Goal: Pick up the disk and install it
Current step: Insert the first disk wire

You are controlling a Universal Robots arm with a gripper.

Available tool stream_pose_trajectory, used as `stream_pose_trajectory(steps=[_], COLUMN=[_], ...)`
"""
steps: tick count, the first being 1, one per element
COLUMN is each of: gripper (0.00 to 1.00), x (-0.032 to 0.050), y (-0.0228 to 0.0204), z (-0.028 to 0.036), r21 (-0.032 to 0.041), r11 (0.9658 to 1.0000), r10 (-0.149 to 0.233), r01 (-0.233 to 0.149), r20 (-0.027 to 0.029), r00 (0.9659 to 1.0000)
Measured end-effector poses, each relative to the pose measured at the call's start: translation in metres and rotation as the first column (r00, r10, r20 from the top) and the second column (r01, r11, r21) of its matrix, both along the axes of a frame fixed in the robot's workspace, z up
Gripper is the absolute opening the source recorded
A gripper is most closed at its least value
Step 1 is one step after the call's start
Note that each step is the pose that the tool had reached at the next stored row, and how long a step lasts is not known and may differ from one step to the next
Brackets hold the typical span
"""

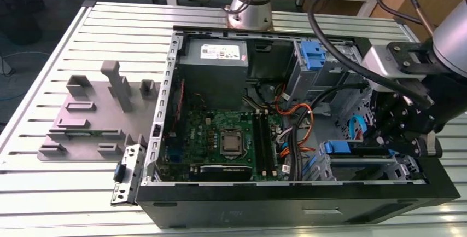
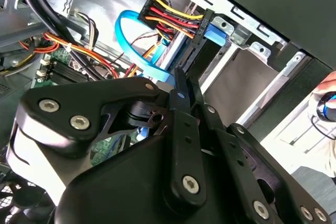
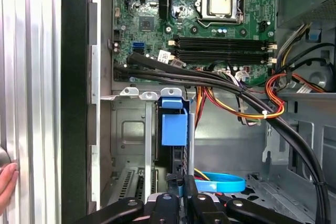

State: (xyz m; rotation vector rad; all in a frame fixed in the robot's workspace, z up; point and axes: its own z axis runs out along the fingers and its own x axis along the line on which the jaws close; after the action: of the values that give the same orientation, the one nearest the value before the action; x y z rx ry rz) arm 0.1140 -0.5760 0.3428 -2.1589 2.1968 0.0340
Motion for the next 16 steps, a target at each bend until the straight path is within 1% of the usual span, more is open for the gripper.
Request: stream_pose_trajectory(steps=[2,5,7,11,16], gripper=[0.16,0.16,0.16,0.16,0.16], x=[0.0000,0.0000,-0.0001,-0.0008,-0.0011], y=[-0.0002,-0.0002,-0.0002,-0.0002,-0.0002], z=[-0.0014,-0.0019,-0.0023,-0.0033,-0.0036], r21=[0.0019,0.0021,0.0034,0.0040,0.0040], r11=[1.0000,1.0000,1.0000,1.0000,1.0000], r10=[0.001,0.002,0.002,0.006,0.007], r01=[-0.001,-0.002,-0.002,-0.006,-0.007], r20=[0.0020,0.0024,0.0028,0.0060,0.0066], r00=[1.0000,1.0000,1.0000,1.0000,1.0000])
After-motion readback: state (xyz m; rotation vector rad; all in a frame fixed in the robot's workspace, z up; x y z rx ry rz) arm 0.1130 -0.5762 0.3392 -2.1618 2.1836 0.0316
